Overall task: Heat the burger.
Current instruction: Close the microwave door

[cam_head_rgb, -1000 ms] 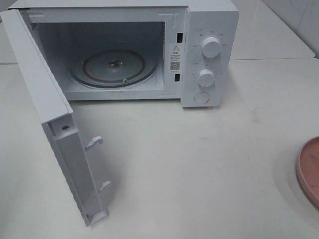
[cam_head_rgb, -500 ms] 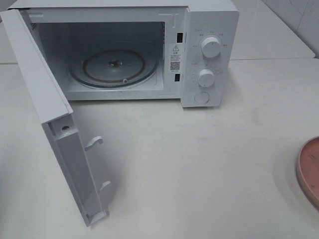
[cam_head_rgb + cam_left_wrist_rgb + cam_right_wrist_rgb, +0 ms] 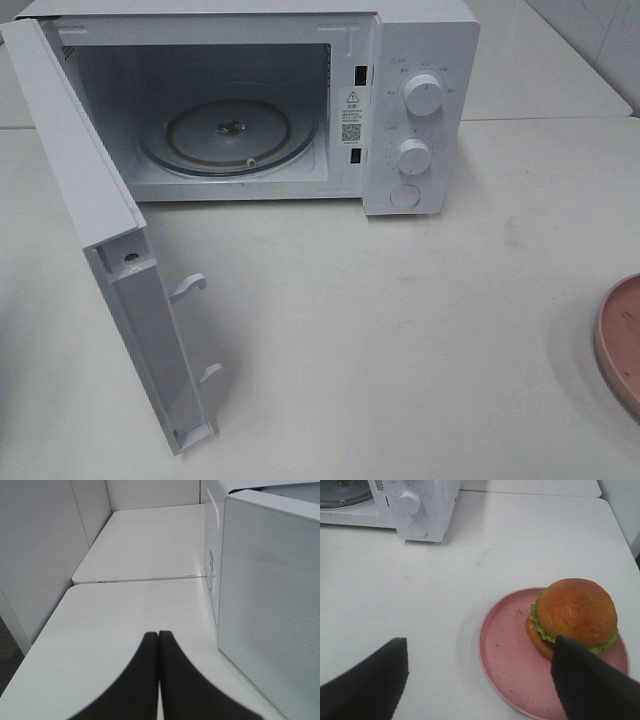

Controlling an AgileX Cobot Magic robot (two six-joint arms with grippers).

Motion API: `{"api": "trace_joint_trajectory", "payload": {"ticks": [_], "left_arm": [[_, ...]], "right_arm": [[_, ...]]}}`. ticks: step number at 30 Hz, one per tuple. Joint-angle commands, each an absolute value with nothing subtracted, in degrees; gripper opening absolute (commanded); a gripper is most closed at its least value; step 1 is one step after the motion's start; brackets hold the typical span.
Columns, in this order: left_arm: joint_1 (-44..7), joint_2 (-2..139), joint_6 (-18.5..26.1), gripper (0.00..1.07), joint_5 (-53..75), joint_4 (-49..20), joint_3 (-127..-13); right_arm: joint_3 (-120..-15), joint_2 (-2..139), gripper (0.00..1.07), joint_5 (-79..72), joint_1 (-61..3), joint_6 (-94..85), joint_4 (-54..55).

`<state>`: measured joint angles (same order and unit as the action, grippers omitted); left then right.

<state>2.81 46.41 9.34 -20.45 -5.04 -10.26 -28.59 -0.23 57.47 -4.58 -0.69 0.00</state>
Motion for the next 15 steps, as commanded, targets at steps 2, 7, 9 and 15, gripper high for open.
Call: {"api": "trace_joint_trajectory", "payload": {"ticks": [2, 7, 9, 15], "left_arm": [[2.35, 50.48, 8.37, 0.0, -25.84, -3.78, -10.26], [-3.04, 57.58, 6.36, 0.0, -31.17, -1.15, -10.54], [-4.07, 58.44, 6.3, 0.0, -31.23, -0.57, -10.89], [-8.94, 62.74, 6.3, 0.0, -32.54, 5.44, -13.06]], "right_arm": [[-28.42, -1.78, 0.76, 57.12, -4.07, -0.74, 0.0], [-28.42, -1.78, 0.76, 57.12, -4.07, -0.69, 0.0], [-28.42, -1.78, 0.76, 57.12, -4.07, -0.69, 0.0], [-28.42, -1.78, 0.76, 57.12, -4.07, -0.69, 0.0]]}}
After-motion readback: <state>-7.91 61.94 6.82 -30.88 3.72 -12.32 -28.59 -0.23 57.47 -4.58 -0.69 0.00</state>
